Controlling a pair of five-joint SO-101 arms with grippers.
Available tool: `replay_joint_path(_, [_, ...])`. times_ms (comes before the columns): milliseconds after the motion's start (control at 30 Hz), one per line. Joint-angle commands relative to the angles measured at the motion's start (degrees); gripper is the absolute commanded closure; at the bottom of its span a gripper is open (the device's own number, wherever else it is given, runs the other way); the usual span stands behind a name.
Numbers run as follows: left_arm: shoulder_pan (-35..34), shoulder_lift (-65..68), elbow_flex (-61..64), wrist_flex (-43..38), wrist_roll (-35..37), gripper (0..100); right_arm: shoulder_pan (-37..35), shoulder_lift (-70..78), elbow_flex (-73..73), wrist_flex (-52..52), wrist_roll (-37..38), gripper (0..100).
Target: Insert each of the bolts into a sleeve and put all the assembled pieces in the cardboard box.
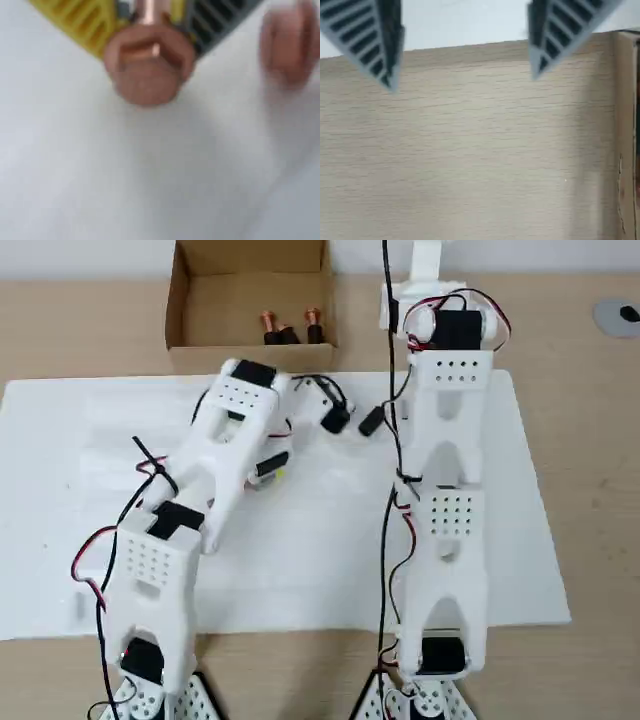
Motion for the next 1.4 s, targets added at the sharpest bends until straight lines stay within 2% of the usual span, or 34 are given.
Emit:
replay_joint_path(0, [0.7,-7.9,-11.0,3.8,4.5,99,0.6,-5.4,-2.6,4.2,-3.7,78.9])
replay_joint_path(167, [0.8,-15.3,-15.2,6.2,12.6,99,0.6,-5.2,-2.5,16.4,-15.9,78.9])
replay_joint_path(267, [0.7,-21.0,-13.2,6.2,17.8,99,0.9,-5.4,-1.5,17.7,-22.8,78.9])
replay_joint_path(400, [1.3,-30.7,-7.3,6.2,22.6,99,0.7,-5.5,3.3,17.7,-24.6,79.0])
replay_joint_path(600, [3.2,-47.0,7.7,6.1,24.2,99,1.0,-7.3,15.6,17.8,-30.9,79.0])
replay_joint_path(767, [3.1,-59.6,19.3,3.3,24.1,99,0.4,-9.4,30.9,17.3,-33.1,79.0])
replay_joint_path(867, [3.2,-66.0,26.4,0.3,24.1,99,-0.4,-8.6,34.5,16.4,-33.7,79.0])
replay_joint_path(1000, [3.3,-72.9,34.5,-3.2,24.4,99,-1.0,-7.1,34.4,14.2,-33.7,79.0])
replay_joint_path(1367, [3.3,-81.0,41.8,-3.2,24.4,99,-6.2,-6.6,28.2,14.3,-33.8,79.0])
